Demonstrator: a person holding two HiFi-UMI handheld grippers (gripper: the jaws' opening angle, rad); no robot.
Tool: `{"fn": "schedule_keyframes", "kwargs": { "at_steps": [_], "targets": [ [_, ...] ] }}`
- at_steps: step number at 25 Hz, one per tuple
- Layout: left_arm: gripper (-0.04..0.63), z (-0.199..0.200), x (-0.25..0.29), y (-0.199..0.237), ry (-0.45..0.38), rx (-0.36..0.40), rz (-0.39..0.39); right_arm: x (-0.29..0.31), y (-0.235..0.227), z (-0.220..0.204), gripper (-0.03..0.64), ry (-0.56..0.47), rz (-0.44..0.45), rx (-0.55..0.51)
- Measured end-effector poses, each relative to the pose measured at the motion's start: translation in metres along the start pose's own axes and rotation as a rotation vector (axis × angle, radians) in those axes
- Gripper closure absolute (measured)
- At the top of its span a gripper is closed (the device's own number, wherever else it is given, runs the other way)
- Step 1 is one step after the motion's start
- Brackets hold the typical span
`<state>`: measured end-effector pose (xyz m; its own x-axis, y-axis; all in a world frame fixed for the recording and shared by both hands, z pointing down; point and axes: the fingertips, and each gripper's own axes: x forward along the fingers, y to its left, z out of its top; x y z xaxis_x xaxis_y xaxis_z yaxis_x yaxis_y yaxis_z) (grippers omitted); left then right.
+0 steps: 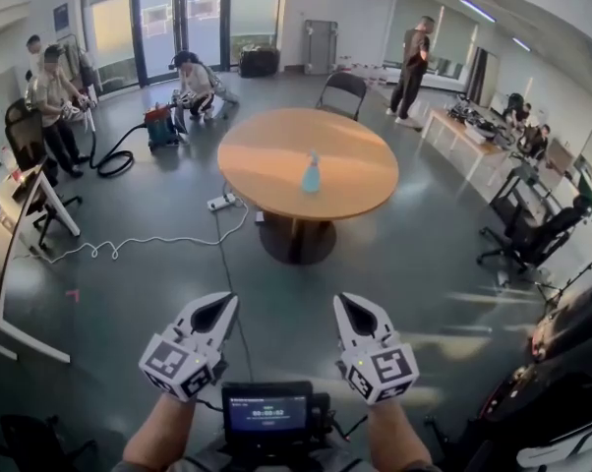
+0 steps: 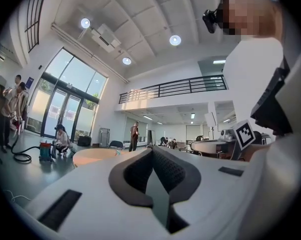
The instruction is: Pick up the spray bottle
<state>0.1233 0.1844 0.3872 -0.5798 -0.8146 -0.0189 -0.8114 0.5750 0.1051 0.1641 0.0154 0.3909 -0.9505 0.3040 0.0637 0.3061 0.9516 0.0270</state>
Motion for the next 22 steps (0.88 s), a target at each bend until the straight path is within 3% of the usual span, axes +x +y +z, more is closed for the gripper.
{"fn": "schedule_keyframes", "kwargs": {
  "at_steps": [4, 10, 13, 17, 22],
  "targets": [
    [0.592, -0.002, 0.034, -0.004, -0.02, -0.004, -0.012, 0.01, -0.034, 0.004, 0.612, -0.027, 0.023, 0.004],
    [0.592, 0.006, 0.075, 0.004, 0.013, 0.003, 0.028, 0.025, -0.081, 0.017, 0.612, -0.058, 0.011, 0.025],
    [0.592, 0.007, 0.091, 0.006, 0.032, 0.024, 0.002, 0.035, -0.095, 0.019, 0.612, -0.055, 0.009, 0.036],
    [0.591, 0.007, 0.112, 0.016, 0.054, 0.03, -0.029, 0.039, -0.109, 0.033, 0.612, -0.138, -0.01, 0.086],
    [0.591, 0.011, 0.14, 0.05, 0.04, 0.036, -0.064, 0.076, -0.127, 0.036, 0.612, -0.114, -0.073, 0.067]
  ]
}}
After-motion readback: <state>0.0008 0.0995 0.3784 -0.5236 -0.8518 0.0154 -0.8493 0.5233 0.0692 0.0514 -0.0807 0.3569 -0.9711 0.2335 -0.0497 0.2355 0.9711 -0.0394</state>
